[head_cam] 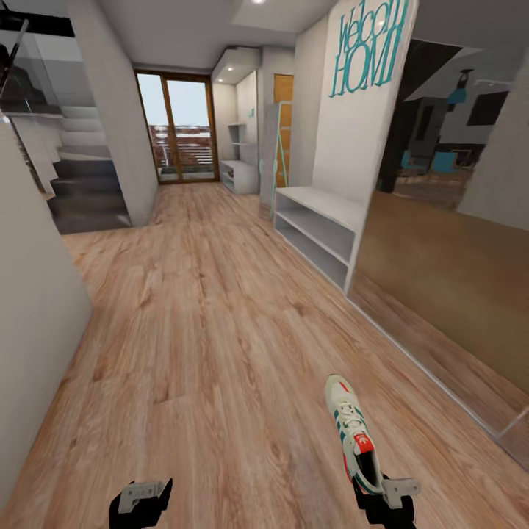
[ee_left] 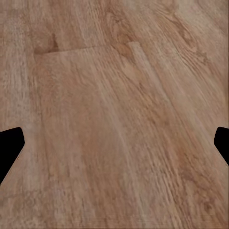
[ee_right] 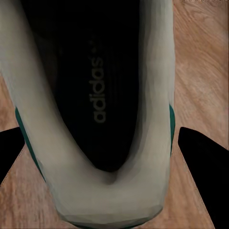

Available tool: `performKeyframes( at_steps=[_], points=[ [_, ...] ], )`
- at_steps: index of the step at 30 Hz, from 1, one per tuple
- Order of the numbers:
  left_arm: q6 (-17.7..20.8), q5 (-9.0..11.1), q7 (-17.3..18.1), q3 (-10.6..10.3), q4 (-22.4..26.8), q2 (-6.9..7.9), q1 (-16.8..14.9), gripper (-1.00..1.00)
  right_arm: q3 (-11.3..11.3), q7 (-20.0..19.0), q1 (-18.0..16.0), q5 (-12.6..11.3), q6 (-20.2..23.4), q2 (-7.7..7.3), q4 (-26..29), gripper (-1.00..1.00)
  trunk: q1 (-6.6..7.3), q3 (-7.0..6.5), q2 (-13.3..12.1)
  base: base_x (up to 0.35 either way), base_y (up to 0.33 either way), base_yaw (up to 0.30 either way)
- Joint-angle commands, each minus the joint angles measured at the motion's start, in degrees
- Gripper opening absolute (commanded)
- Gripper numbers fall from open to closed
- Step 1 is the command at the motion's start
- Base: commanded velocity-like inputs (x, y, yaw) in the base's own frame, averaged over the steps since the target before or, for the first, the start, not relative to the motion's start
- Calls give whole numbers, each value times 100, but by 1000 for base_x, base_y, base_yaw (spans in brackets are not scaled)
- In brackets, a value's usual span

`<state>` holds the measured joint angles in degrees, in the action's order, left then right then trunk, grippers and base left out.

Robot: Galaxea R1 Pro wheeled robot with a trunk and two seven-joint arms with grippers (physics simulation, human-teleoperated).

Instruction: Pick up the two gym shoes and the two sandals from the corridor floor and place them onto the hallstand (shoe rack) in the corridor, making sure they are on the rack and not on the floor. Arrange them so the two gym shoes are next to each other and the two sandals are next to each other.

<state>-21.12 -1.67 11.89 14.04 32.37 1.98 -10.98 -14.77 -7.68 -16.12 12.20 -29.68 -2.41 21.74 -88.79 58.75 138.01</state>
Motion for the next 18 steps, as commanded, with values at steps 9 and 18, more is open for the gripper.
performKeyframes(
  at_steps=[9,18],
  points=[
    [-15,-17,50,33,-11,-6,-3,100,-47,-41,-5,37,-21,4,1,-100,-2,5,2,339,139,-46],
    [-17,-17,50,35,-12,-5,-1,100,-49,-41,-5,37,-21,6,-2,-100,-2,5,2,309,194,-78]
  ],
)
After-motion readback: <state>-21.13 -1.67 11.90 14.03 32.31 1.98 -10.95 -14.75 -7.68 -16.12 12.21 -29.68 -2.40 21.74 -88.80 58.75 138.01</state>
